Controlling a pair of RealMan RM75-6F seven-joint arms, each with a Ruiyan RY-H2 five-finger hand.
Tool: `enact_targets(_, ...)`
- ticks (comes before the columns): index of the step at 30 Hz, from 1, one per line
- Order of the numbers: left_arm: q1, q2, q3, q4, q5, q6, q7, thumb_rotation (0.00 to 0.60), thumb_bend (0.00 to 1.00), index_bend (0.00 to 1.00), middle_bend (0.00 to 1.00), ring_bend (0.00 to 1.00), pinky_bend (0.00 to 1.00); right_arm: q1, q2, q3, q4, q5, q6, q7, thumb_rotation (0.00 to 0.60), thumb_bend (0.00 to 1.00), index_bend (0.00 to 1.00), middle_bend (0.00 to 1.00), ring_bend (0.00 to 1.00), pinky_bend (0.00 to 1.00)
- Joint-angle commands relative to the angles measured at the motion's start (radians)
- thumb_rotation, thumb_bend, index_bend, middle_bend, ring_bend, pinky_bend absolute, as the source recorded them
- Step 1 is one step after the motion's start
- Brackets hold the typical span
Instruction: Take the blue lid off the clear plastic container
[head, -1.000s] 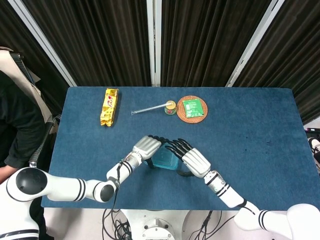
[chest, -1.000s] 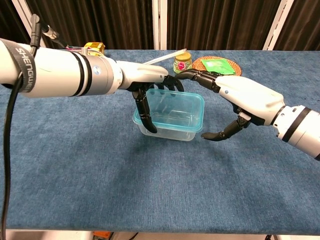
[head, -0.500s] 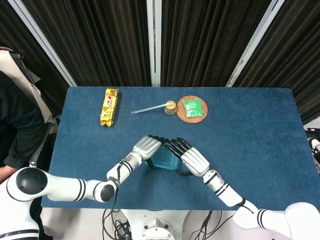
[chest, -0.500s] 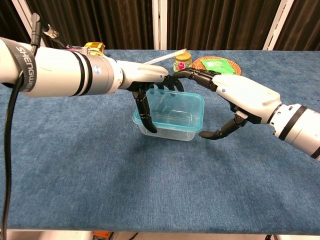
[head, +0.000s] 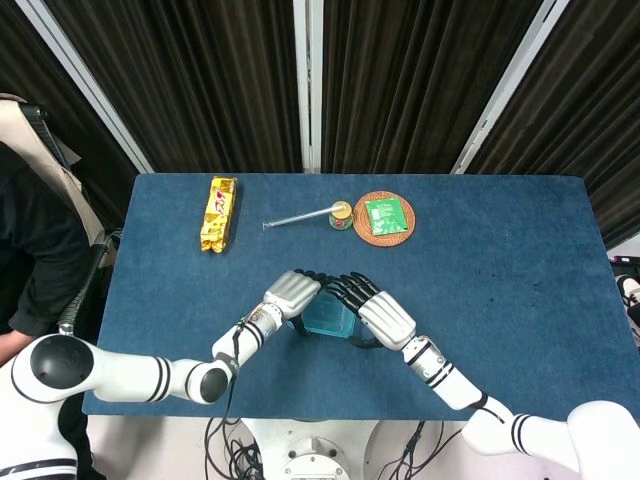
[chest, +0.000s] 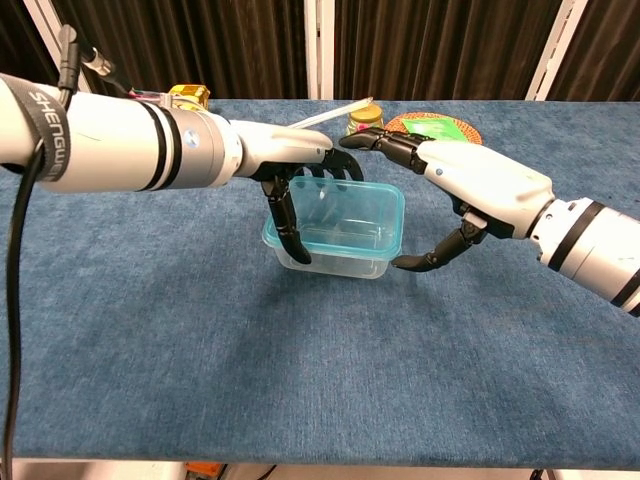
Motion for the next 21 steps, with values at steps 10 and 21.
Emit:
enact_targets(10,0.003,-0.005,-0.001,0.008,0.003,0.001,0.0,0.6,0.05,0.15,0.21,0.23,0.33,-0.003,-0.013,0.003,0.014,0.003,0.026,0.002,0.6,0.23,0.0,0.0,0.0,0.0)
enact_targets(21,0.005,-0.005,-0.003,0.016,0.007,-0.006,-0.003,0.6,0.05,0.15,0.21,0.23,0.33,-0.005,-0.039,0.009,0.051,-0.008,0.075,0.035,0.6,0.33,0.0,0.0,0.0,0.0)
